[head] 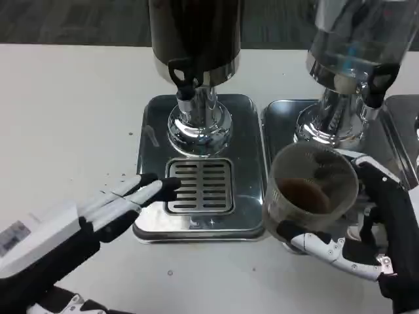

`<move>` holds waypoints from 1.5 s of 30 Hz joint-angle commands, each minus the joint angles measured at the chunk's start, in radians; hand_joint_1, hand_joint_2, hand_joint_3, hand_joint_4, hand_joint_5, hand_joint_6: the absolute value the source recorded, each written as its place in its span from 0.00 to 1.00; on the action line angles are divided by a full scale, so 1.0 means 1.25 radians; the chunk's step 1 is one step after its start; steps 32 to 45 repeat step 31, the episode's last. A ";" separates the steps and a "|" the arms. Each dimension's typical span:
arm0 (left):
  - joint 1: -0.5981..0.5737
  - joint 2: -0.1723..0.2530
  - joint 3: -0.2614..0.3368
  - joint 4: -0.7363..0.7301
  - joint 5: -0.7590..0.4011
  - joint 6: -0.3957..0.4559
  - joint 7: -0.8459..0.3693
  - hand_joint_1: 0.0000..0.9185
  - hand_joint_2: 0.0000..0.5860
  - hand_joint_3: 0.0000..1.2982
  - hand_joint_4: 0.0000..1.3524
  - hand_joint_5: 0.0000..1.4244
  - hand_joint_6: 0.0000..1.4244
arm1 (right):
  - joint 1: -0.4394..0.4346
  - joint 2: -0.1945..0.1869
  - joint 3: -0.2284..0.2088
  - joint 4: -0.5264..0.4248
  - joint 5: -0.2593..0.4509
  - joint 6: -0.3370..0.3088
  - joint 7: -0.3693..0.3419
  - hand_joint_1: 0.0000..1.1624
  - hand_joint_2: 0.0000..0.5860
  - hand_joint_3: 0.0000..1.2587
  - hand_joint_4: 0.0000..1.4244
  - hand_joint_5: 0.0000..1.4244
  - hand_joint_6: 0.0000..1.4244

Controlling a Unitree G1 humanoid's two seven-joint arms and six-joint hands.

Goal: Grasp the cup under the faucet to collect the drink, then remove the cup.

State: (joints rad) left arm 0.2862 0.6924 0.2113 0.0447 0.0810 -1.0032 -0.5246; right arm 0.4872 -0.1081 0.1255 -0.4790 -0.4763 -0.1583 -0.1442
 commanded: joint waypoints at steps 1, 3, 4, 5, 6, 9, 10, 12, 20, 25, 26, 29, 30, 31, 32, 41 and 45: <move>0.014 0.014 0.003 -0.012 -0.007 0.009 0.011 0.00 0.07 0.01 0.00 0.00 0.03 | 0.000 0.002 -0.004 -0.032 0.017 -0.028 -0.001 0.73 0.28 0.71 0.70 0.80 1.00; 0.016 0.014 0.003 -0.014 -0.008 0.011 0.011 0.00 0.07 0.02 0.00 0.00 0.03 | 0.001 0.002 -0.004 -0.033 0.017 -0.029 -0.001 0.73 0.28 0.71 0.70 0.80 1.00; 0.017 0.015 0.004 -0.015 -0.009 0.011 0.011 0.00 0.07 0.02 0.00 0.00 0.03 | 0.002 0.002 -0.003 -0.034 0.016 -0.029 -0.001 0.73 0.28 0.71 0.70 0.80 1.00; 0.018 0.016 0.004 -0.016 -0.009 0.012 0.011 0.00 0.07 0.02 0.00 0.00 0.03 | 0.003 0.002 -0.004 -0.034 0.017 -0.029 -0.001 0.73 0.28 0.71 0.70 0.80 1.00; 0.019 0.016 0.004 -0.016 -0.010 0.012 0.011 0.00 0.07 0.02 0.00 0.00 0.03 | 0.003 0.002 -0.004 -0.035 0.016 -0.029 -0.001 0.73 0.28 0.71 0.70 0.80 1.00; 0.021 0.016 0.004 -0.018 -0.011 0.013 0.011 0.00 0.08 0.02 0.00 0.00 0.03 | 0.005 0.001 -0.004 -0.036 0.014 -0.032 -0.003 0.73 0.28 0.71 0.70 0.80 1.00; 0.022 0.016 0.004 -0.019 -0.010 0.013 0.011 0.00 0.08 0.02 0.00 0.00 0.03 | 0.005 0.001 -0.003 -0.037 0.014 -0.033 -0.003 0.73 0.28 0.71 0.70 0.80 1.00; 0.023 0.017 0.005 -0.020 -0.010 0.013 0.011 0.00 0.08 0.02 0.00 0.00 0.03 | 0.006 0.001 -0.003 -0.037 0.014 -0.033 -0.003 0.73 0.28 0.71 0.70 0.80 1.00; 0.030 0.018 0.011 -0.025 -0.009 0.018 0.011 0.00 0.08 0.02 0.00 0.00 0.04 | -0.001 0.001 -0.005 -0.033 0.020 -0.034 -0.002 0.73 0.28 0.72 0.71 0.81 1.00; 0.032 0.019 0.014 -0.027 -0.009 0.019 0.012 0.00 0.08 0.02 0.00 0.00 0.04 | -0.003 0.001 -0.004 -0.030 0.022 -0.035 -0.002 0.73 0.28 0.72 0.71 0.81 1.00; 0.032 0.020 0.014 -0.027 -0.008 0.020 0.012 0.00 0.08 0.02 0.00 0.00 0.04 | -0.004 0.001 -0.005 -0.029 0.022 -0.035 -0.002 0.73 0.28 0.72 0.71 0.81 1.00; 0.031 0.020 0.014 -0.029 -0.005 0.022 0.012 0.00 0.08 0.02 0.00 0.00 0.03 | -0.005 0.000 -0.006 -0.028 0.024 -0.035 -0.002 0.73 0.28 0.72 0.71 0.81 1.00; 0.032 0.019 0.015 -0.030 -0.003 0.022 0.012 0.00 0.08 0.02 0.00 0.00 0.03 | -0.004 0.000 -0.006 -0.028 0.025 -0.035 -0.002 0.73 0.28 0.72 0.71 0.81 1.00; 0.033 0.019 0.017 -0.034 0.001 0.022 0.013 0.00 0.08 0.02 0.00 0.00 0.03 | -0.003 0.000 -0.007 -0.028 0.027 -0.036 -0.002 0.73 0.28 0.72 0.71 0.81 1.00; 0.033 0.019 0.017 -0.034 0.001 0.022 0.013 0.00 0.08 0.02 0.00 0.00 0.03 | -0.003 0.000 -0.007 -0.028 0.027 -0.036 -0.002 0.73 0.28 0.72 0.71 0.81 1.00; 0.033 0.019 0.017 -0.034 0.001 0.022 0.013 0.00 0.08 0.02 0.00 0.00 0.03 | -0.003 0.000 -0.007 -0.028 0.027 -0.036 -0.002 0.73 0.28 0.72 0.71 0.81 1.00; 0.033 0.019 0.017 -0.034 0.001 0.022 0.013 0.00 0.08 0.02 0.00 0.00 0.03 | -0.003 0.000 -0.007 -0.028 0.027 -0.036 -0.002 0.73 0.28 0.72 0.71 0.81 1.00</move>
